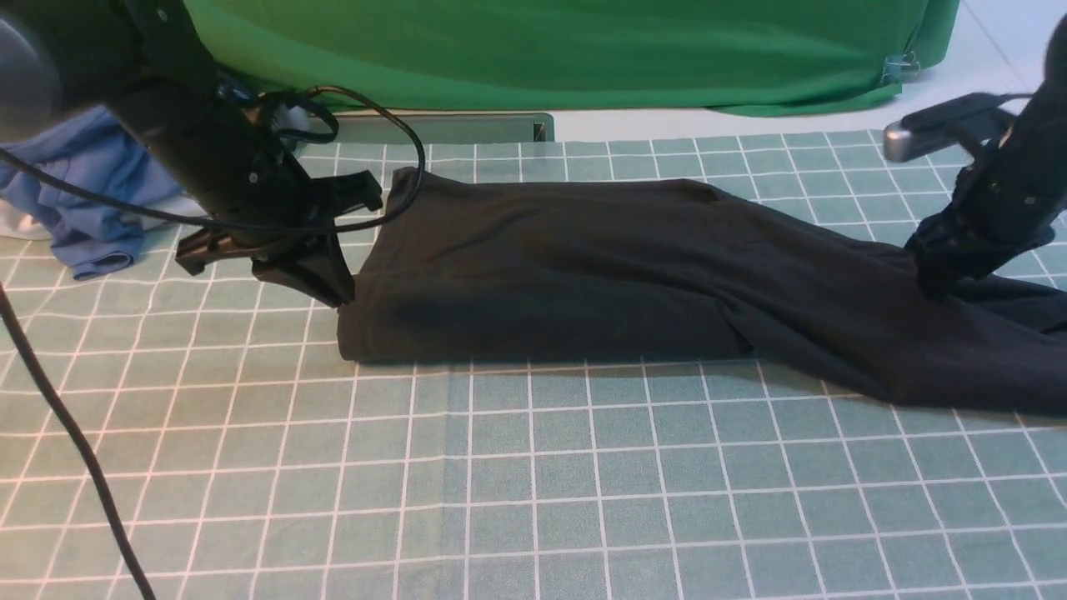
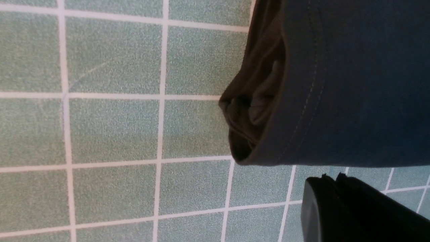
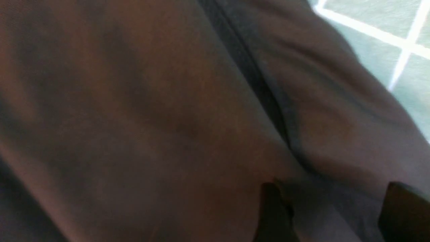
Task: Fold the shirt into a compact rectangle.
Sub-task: 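Pull the folded dark garment lengthwise by its ends to straighten it flat on the table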
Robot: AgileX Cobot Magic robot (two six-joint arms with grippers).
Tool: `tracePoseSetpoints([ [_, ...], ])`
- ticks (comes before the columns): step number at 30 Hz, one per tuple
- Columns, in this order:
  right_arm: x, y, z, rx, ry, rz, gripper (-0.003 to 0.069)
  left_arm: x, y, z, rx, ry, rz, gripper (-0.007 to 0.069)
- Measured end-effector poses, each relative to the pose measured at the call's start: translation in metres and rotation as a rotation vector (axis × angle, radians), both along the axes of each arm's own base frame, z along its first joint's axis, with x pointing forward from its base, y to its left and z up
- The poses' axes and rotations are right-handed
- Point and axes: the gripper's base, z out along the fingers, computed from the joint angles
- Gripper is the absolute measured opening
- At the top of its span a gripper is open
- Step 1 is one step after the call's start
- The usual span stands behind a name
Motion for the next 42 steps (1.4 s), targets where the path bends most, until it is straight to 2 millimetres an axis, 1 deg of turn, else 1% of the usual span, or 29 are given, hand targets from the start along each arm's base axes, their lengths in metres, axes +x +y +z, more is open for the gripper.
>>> tracePoseSetpoints([
  [2,0.002,-0.001,-0.008,-0.012,0.021,0.027,0.0409,0.000,0.000,0.000,0.000,0.001,0.000,0.0017],
  [4,0.002,-0.001,-0.011,-0.015,0.032,0.039,0.0396,0.000,0.000,0.000,0.000,0.001,0.000,0.0017],
  [6,0.002,-0.001,-0.014,-0.016,0.051,0.047,0.0315,0.000,0.000,0.000,0.000,-0.003,0.002,0.0017],
  [8,0.001,-0.001,-0.013,-0.017,0.060,0.049,0.0195,0.000,0.000,0.000,0.000,-0.004,0.002,0.0017],
  [9,0.000,-0.001,-0.014,-0.017,0.064,0.049,0.0115,0.000,0.000,0.000,0.000,-0.004,0.002,0.0017],
  [11,0.001,-0.001,-0.012,-0.017,0.066,0.054,0.0050,0.000,0.000,0.000,0.000,-0.004,0.002,0.0017],
  [13,0.002,-0.001,-0.009,-0.022,0.062,0.062,0.0035,0.000,0.000,0.000,0.000,-0.004,0.002,0.0017],
  [14,0.004,-0.002,-0.004,-0.033,0.054,0.072,0.0027,0.000,0.000,0.000,0.000,-0.003,0.001,0.0017],
  [16,0.013,-0.004,0.014,-0.051,0.010,0.077,0.0027,0.000,0.000,-0.001,0.000,-0.002,0.001,0.0017],
  [17,0.013,-0.004,0.015,-0.051,0.008,0.077,0.0027,0.000,0.000,-0.001,0.000,-0.002,0.001,0.0017],
  [18,0.018,-0.004,0.026,-0.056,-0.025,0.077,0.0027,0.000,0.000,-0.001,0.000,-0.002,0.001,0.0017],
  [21,0.023,-0.005,0.043,-0.060,-0.061,0.069,0.0027,0.000,0.000,-0.001,0.000,-0.002,0.000,0.0017],
  [24,0.020,-0.004,0.045,-0.045,-0.026,0.054,0.0031,0.000,0.000,-0.001,0.000,-0.002,0.000,0.0017],
  [26,0.018,-0.002,0.041,-0.021,-0.004,0.051,0.0057,0.000,0.000,-0.001,0.000,-0.002,0.000,0.0017],
  [27,0.016,-0.001,0.037,-0.008,0.014,0.049,0.0090,0.000,0.000,-0.001,0.000,-0.002,0.001,0.0017],
  [30,0.009,0.002,0.024,0.014,0.070,0.049,0.0219,0.000,0.000,-0.001,0.000,-0.003,-0.002,0.0017],
  [31,0.006,0.002,0.017,0.014,0.098,0.061,0.0292,0.000,0.000,-0.001,0.001,-0.003,-0.002,0.0017],
  [33,0.000,0.002,0.008,0.010,0.133,0.078,0.0353,0.000,0.000,-0.001,0.001,-0.003,-0.002,0.0017],
  [35,-0.002,0.002,0.000,0.008,0.143,0.089,0.0375,0.000,0.000,-0.001,0.001,-0.003,-0.002,0.0017],
  [40,0.001,0.002,-0.010,-0.002,0.079,0.114,0.0376,0.001,0.000,0.000,0.001,-0.010,0.000,0.0017],
  [42,0.005,0.003,-0.013,-0.023,0.052,0.173,0.0374,0.001,0.000,0.000,0.001,-0.012,0.001,0.0017],
])
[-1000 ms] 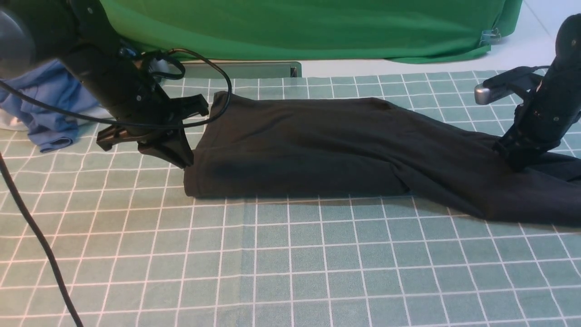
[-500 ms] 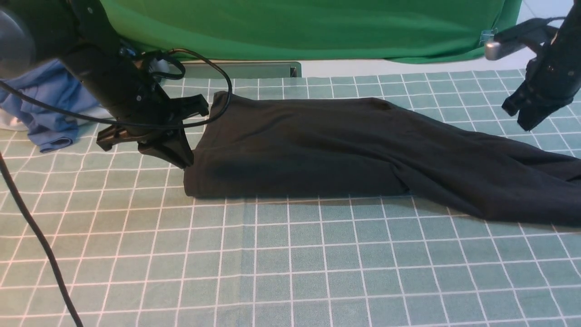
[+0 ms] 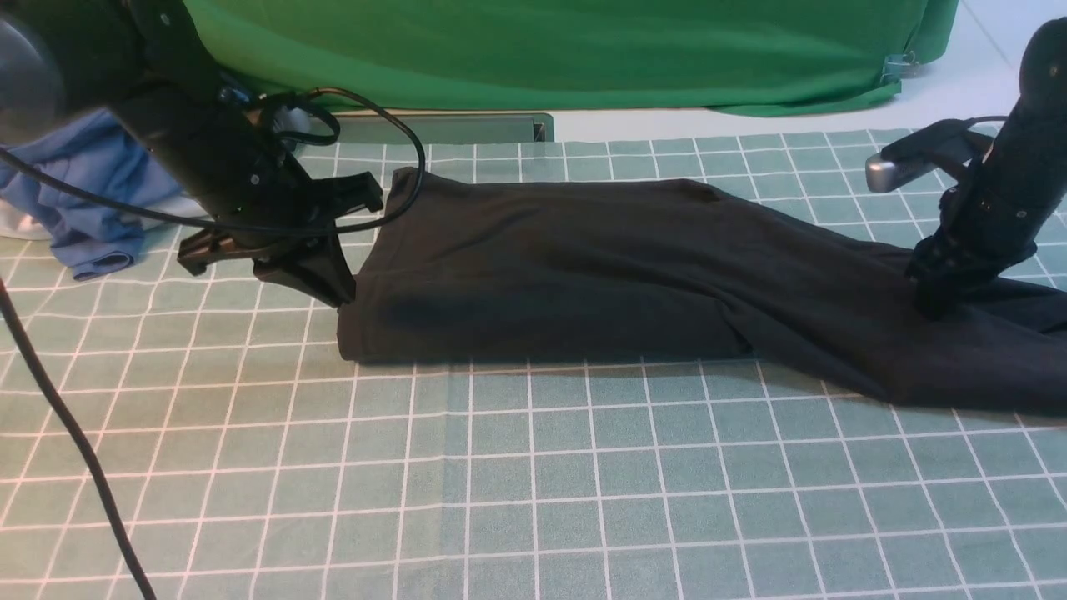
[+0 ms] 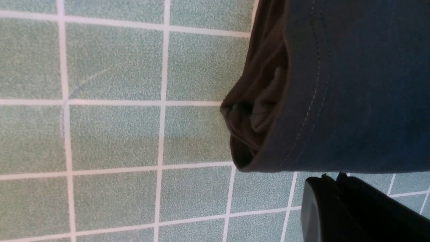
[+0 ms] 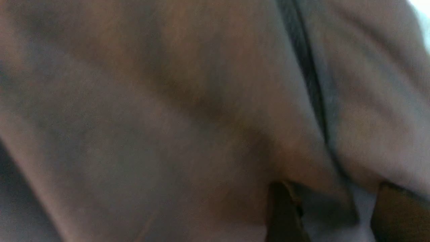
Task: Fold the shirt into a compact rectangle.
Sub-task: 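Pull the folded dark garment lengthwise by its ends to straighten it flat on the table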
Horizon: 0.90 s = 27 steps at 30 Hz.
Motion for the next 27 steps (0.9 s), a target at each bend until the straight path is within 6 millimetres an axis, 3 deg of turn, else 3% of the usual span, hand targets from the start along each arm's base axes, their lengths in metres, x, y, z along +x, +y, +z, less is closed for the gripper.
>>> tracePoseSetpoints([
  [9,0.004,0.012,-0.009,-0.020,-0.006,0.117,0.0356,0.002,0.000,0.000,-0.006,-0.017,0.008,0.0017],
  [16,0.004,0.016,-0.008,-0.027,0.028,0.146,0.0056,0.002,0.000,0.000,-0.007,-0.018,0.008,0.0017],
  [23,0.017,0.015,0.024,-0.060,-0.023,0.148,0.0038,-0.001,-0.001,0.000,-0.008,0.011,-0.002,0.0017],
  [27,0.024,0.014,0.032,-0.071,-0.088,0.150,0.0038,-0.001,-0.001,0.000,-0.010,0.010,-0.001,0.0017],
])
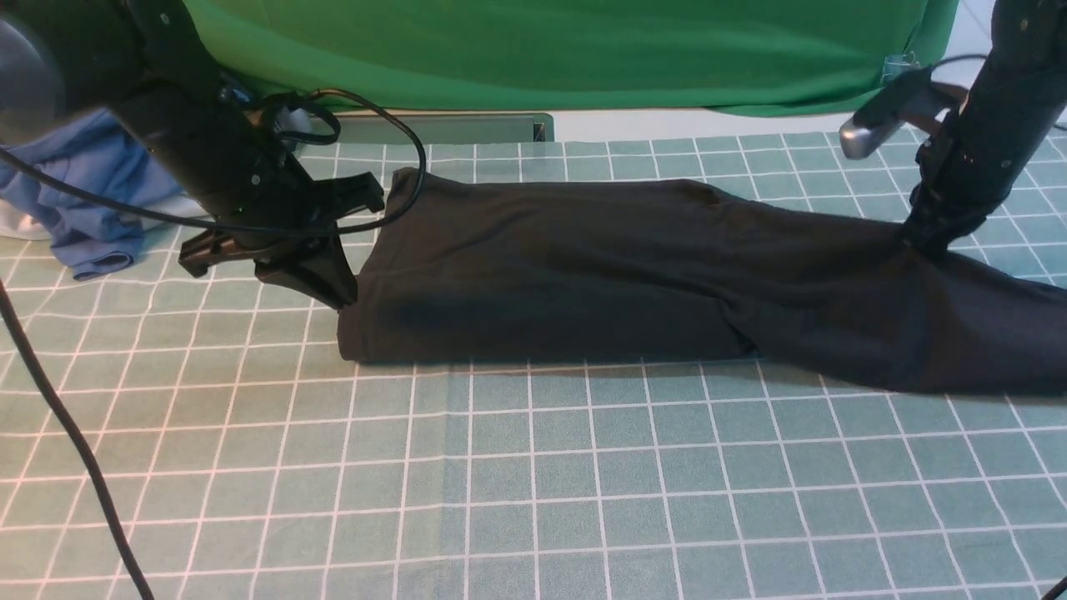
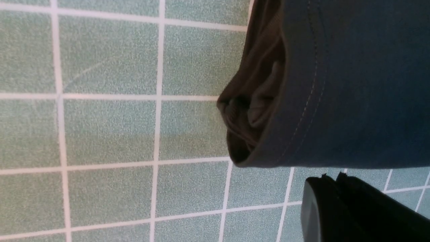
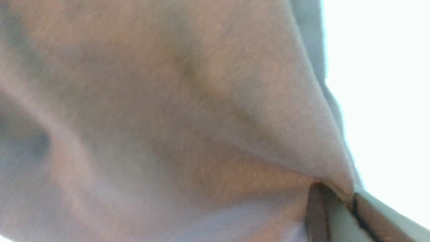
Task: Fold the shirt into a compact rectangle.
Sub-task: 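Pull the folded dark garment lengthwise by its ends to straighten it flat on the table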
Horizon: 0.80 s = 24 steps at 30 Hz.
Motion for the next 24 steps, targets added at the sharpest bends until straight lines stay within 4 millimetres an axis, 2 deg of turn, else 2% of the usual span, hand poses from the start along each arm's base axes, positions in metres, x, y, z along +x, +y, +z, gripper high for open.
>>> tracePoseSetpoints([
  [5,0.009,0.000,-0.007,0.000,-0.067,-0.002,0.0046,0.000,0.000,0.000,0.000,-0.002,0.001,0.0017],
  [9,0.018,0.000,-0.020,0.015,-0.107,-0.053,0.0100,0.001,0.000,0.000,0.000,-0.007,0.002,0.0017],
  [11,0.020,0.000,-0.023,0.016,-0.125,-0.078,0.0139,0.002,0.000,0.000,0.000,-0.018,0.006,0.0017],
  [15,0.023,-0.006,-0.018,-0.019,-0.157,-0.160,0.0301,0.004,0.000,0.001,0.001,-0.038,0.013,0.0017],
  [17,0.024,-0.010,-0.003,-0.050,-0.166,-0.211,0.0391,0.004,0.000,0.001,0.000,-0.040,0.014,0.0017],
  [18,0.024,-0.010,-0.001,-0.053,-0.167,-0.214,0.0397,0.004,0.000,0.001,0.000,-0.040,0.014,0.0017],
  [19,0.023,-0.012,0.014,-0.074,-0.159,-0.242,0.0419,0.004,0.000,0.001,0.000,-0.042,0.015,0.0017],
  [21,0.018,-0.015,0.041,-0.080,-0.157,-0.303,0.0386,0.005,0.000,0.001,0.000,-0.049,0.017,0.0020],
  [22,0.017,-0.015,0.048,-0.075,-0.170,-0.319,0.0372,0.005,0.000,0.001,0.000,-0.050,0.018,0.0021],
  [23,0.012,-0.018,0.065,-0.053,-0.199,-0.368,0.0314,0.005,0.000,0.001,0.000,-0.051,0.021,0.0024],
  [24,0.009,-0.019,0.074,-0.038,-0.218,-0.395,0.0289,0.005,0.000,0.001,-0.001,-0.051,0.024,0.0027],
])
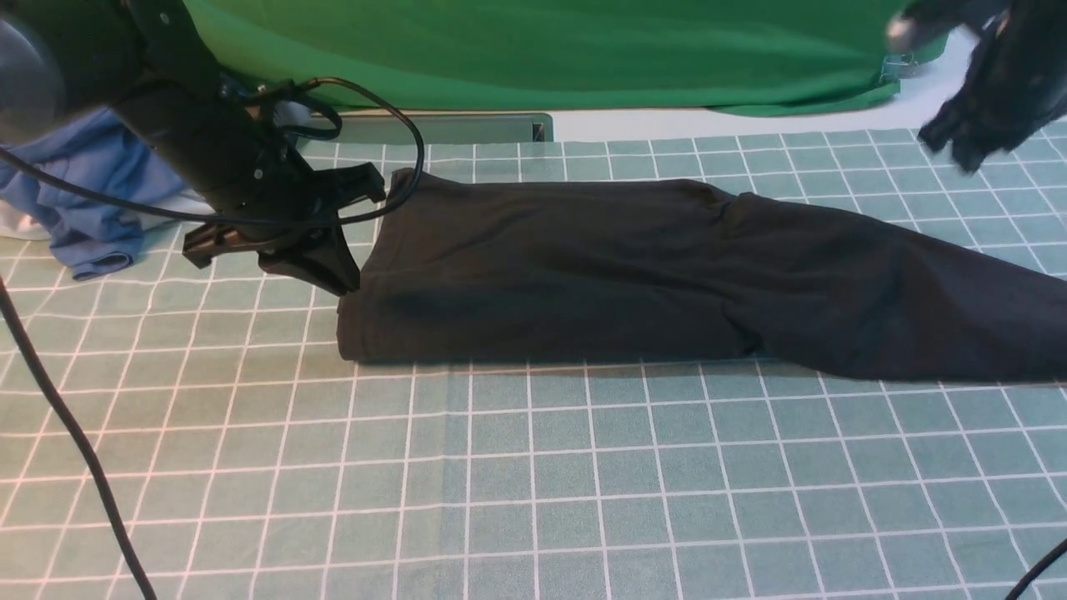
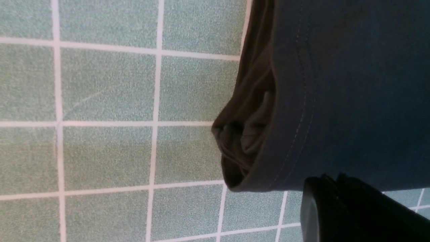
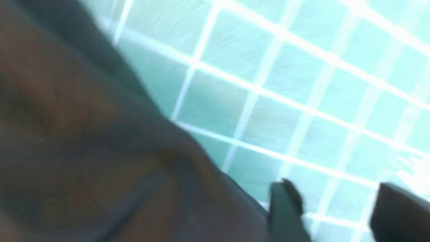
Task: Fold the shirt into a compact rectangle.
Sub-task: 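Pull the folded dark garment lengthwise by its ends to straighten it flat on the table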
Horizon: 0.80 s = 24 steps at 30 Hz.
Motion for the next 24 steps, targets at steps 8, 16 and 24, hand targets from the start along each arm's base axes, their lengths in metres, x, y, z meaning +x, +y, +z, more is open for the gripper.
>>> tracePoseSetpoints([
  [8,-0.072,-0.019,0.079,0.169,-0.128,-0.136,0.0026,0.000,0.001,0.000,0.007,0.004,0.013,0.0067],
  [16,-0.131,-0.085,-0.036,0.411,0.133,-0.394,0.0045,0.002,0.004,-0.001,0.045,-0.022,0.009,0.0087],
  [24,-0.114,-0.106,-0.125,0.384,0.143,-0.401,0.0191,0.004,0.004,0.000,0.037,-0.038,0.044,0.0090],
])
